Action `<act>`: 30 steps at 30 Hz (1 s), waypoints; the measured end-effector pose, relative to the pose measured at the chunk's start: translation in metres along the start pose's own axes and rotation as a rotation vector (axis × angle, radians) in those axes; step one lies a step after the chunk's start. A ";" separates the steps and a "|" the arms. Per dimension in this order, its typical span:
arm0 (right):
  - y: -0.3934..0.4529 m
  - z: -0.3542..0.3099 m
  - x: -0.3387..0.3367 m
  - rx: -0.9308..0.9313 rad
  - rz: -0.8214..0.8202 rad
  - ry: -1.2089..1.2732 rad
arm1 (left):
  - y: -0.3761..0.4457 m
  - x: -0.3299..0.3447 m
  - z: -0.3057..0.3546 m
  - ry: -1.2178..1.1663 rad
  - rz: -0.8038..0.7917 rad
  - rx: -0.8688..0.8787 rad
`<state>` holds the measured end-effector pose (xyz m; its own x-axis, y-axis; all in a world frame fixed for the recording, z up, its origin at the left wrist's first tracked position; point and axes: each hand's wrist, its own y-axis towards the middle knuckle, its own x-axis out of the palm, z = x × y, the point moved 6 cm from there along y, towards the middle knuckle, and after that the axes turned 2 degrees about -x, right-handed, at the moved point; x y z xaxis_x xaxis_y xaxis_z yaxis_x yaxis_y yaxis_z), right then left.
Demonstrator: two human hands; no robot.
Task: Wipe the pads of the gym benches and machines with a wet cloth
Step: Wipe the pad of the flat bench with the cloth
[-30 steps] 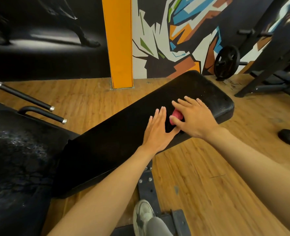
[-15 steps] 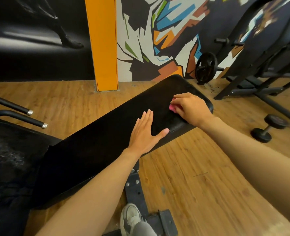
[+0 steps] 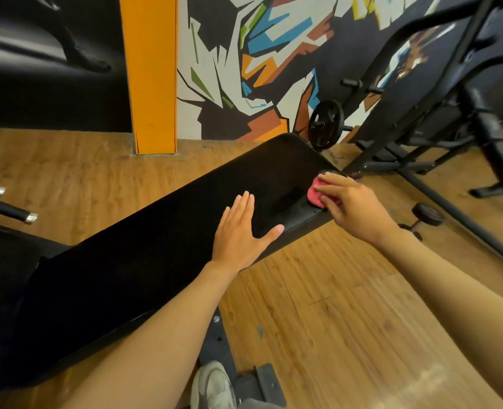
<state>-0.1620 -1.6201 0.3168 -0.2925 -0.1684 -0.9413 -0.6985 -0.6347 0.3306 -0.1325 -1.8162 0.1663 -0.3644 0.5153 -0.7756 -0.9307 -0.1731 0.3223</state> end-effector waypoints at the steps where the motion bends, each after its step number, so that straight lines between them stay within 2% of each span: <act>1: -0.007 0.000 0.002 0.009 0.007 -0.006 | 0.000 0.000 0.000 0.006 0.005 -0.005; 3: 0.013 -0.004 0.005 0.030 -0.020 -0.002 | 0.000 -0.001 0.001 -0.002 0.006 -0.003; 7: 0.070 -0.012 0.014 0.109 -0.181 -0.053 | 0.000 -0.002 0.000 -0.015 0.016 0.004; 10: 0.056 -0.013 0.019 0.125 -0.182 -0.124 | 0.000 -0.002 0.000 -0.023 0.012 0.010; 15: 0.005 -0.019 0.016 0.058 0.066 0.001 | -0.001 -0.004 0.003 -0.013 0.003 0.004; 18: -0.018 -0.020 0.026 0.054 0.195 -0.013 | -0.003 -0.003 0.003 -0.023 0.005 -0.001; 21: -0.030 -0.013 0.031 0.125 0.308 -0.037 | -0.002 -0.002 0.002 -0.031 0.011 -0.001; 24: -0.044 0.000 0.028 0.241 0.498 0.010 | -0.003 -0.003 0.003 -0.039 0.015 -0.006; 30: -0.069 0.018 0.057 0.400 0.673 0.082 | -0.004 -0.004 0.005 -0.022 0.033 -0.005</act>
<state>-0.1420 -1.5724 0.2421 -0.6980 -0.4849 -0.5269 -0.5747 -0.0595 0.8162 -0.1272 -1.8133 0.1706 -0.3946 0.5271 -0.7526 -0.9182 -0.1947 0.3450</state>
